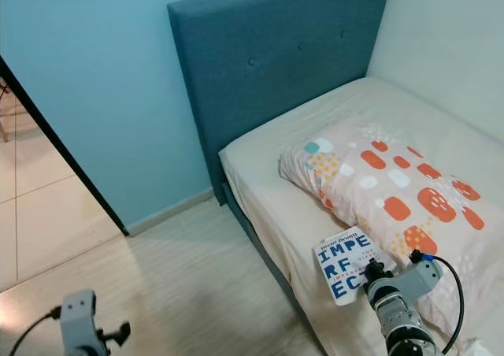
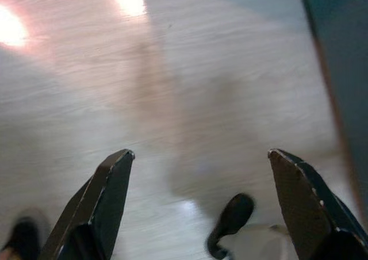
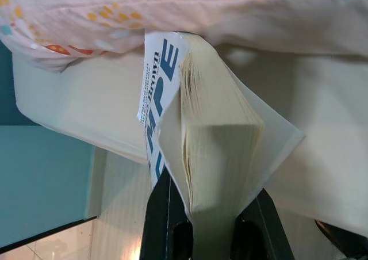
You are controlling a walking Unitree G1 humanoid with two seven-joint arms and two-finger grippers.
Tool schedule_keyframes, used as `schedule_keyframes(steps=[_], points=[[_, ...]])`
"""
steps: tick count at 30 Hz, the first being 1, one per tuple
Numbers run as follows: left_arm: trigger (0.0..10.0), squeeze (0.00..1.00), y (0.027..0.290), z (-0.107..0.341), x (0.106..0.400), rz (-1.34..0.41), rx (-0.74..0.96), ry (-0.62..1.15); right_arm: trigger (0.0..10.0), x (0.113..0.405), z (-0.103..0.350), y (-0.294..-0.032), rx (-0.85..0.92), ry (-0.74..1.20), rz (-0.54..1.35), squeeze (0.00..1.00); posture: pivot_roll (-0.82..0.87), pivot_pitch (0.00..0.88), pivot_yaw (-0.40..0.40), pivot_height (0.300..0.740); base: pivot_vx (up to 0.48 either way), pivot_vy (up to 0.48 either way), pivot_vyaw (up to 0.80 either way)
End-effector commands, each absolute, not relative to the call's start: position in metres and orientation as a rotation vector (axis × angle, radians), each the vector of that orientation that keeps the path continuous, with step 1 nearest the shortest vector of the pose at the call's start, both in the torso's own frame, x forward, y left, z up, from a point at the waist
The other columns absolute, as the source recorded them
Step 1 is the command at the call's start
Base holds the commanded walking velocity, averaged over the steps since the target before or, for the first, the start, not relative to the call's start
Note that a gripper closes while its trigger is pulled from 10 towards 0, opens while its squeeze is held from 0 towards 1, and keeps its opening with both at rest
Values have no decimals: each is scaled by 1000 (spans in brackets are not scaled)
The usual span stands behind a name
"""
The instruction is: Clean up the room
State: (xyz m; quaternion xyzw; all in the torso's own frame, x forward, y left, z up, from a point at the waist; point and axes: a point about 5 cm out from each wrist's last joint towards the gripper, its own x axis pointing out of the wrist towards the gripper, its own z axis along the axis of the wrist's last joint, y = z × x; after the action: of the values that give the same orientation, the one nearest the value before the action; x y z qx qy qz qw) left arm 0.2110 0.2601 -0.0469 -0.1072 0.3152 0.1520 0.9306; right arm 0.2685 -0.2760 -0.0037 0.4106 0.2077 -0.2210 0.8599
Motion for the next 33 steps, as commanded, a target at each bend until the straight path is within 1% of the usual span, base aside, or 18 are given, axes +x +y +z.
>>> schedule_keyframes(steps=[1, 7, 11, 13, 16, 21, 23, 26, 31, 33], points=[[10000, 0, 261, -50, 206, 335, -256, 647, 10000, 262, -11, -273, 906, 452, -492, 0, 102, 181, -7, 655, 0, 0, 0], [10000, 0, 256, -49, 208, 327, -288, 621, 10000, 261, -15, -265, 942, 452, -502, 0, 109, 180, -10, 630, 0, 0, 0], [10000, 0, 255, -50, 208, 321, -276, 624, 10000, 261, -16, -265, 942, 451, -512, 0, 111, 182, -13, 625, 0, 0, 0], [10000, 0, 256, -53, 201, 336, -274, 630, 10000, 255, -19, -266, 1002, 416, -555, 0, 113, 185, -15, 610, 0, 0, 0], [10000, 0, 257, -53, 199, 340, -277, 630, 10000, 254, -20, -266, 1029, 393, -552, 0, 112, 188, -16, 600, 0, 0, 0], [10000, 0, 256, -53, 199, 342, -281, 627, 10000, 254, -19, -266, 1046, 378, -545, 0, 108, 190, -18, 596, 0, 0, 0], [10000, 0, 254, -49, 206, 336, -306, 580, 10000, 255, -19, -265, 1075, 369, -545, 0, 104, 193, -24, 596, 0, 0, 0], [10000, 0, 254, -46, 209, 337, -323, 555, 10000, 255, -19, -265, 1092, 364, -552, 0, 104, 192, -25, 596, 0, 0, 0], [10000, 0, 256, -39, 217, 323, -339, 500, 10000, 259, -19, -261, 1079, 431, -589, 0, 103, 200, -32, 596, 0, 0, 0], [10000, 0, 256, -38, 218, 327, -346, 490, 10000, 267, -14, -258, 1121, 408, -613, 0, 113, 205, -34, 596, 0, 0, 0]])
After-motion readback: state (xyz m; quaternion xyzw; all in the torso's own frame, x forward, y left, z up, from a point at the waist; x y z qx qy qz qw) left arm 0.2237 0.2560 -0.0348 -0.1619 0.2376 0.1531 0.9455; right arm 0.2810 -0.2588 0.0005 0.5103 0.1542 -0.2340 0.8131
